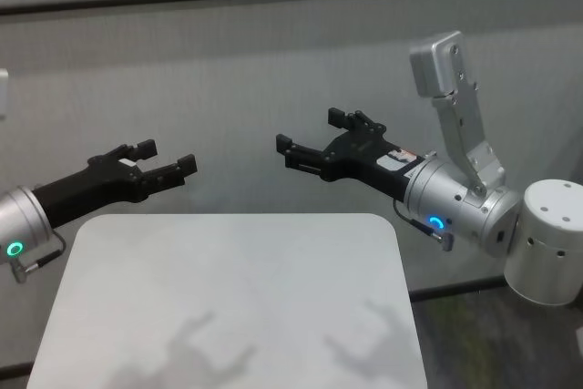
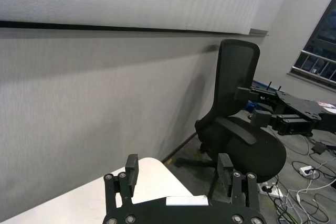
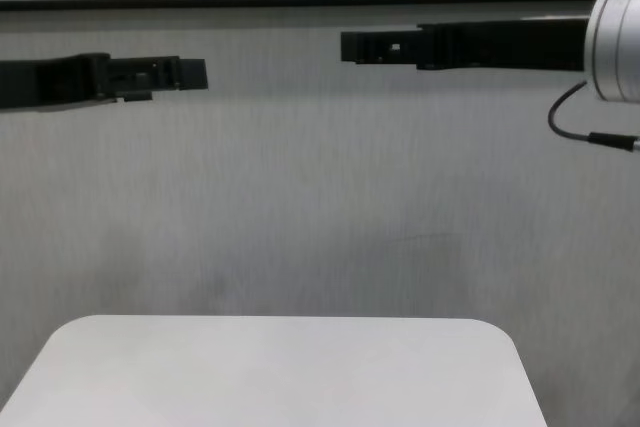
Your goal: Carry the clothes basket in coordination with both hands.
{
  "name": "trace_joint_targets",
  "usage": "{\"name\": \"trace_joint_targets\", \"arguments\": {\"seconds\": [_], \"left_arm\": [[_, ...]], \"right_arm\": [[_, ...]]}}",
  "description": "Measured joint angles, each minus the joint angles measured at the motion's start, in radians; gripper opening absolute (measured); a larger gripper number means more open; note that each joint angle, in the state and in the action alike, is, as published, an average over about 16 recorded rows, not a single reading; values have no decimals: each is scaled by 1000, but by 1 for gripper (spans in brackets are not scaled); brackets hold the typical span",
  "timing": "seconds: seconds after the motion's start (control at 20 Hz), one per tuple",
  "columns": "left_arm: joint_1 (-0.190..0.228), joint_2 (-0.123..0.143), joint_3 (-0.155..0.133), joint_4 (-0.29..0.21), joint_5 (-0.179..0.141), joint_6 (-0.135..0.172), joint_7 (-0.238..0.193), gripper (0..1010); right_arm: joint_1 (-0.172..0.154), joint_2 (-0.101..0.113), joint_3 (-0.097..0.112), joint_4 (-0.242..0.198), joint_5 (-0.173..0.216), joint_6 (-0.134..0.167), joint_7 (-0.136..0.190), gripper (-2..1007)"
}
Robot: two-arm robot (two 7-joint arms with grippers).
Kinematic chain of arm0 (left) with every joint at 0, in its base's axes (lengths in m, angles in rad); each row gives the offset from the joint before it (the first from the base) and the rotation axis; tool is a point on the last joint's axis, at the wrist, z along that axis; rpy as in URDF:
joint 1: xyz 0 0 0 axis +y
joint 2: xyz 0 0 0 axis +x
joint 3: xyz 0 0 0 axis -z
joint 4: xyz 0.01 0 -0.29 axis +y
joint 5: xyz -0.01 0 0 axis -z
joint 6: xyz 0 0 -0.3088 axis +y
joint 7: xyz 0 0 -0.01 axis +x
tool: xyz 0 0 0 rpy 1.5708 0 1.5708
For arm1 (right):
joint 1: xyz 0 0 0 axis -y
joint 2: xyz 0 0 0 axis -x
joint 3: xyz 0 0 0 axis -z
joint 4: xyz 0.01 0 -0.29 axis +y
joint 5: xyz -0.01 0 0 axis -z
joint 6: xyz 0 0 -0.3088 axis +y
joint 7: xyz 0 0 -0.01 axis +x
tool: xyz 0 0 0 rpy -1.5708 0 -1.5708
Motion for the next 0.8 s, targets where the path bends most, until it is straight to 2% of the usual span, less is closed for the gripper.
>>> {"name": "trace_joint_targets", "arguments": {"seconds": [0.45, 0.8], "left_arm": [[16, 39, 11, -22, -43, 46, 1, 1000], [13, 71, 36, -29, -65, 69, -26, 1000]], "right_arm": [[0, 14, -17, -5, 24, -4, 14, 1001], [3, 29, -33, -10, 57, 11, 37, 1001]]}}
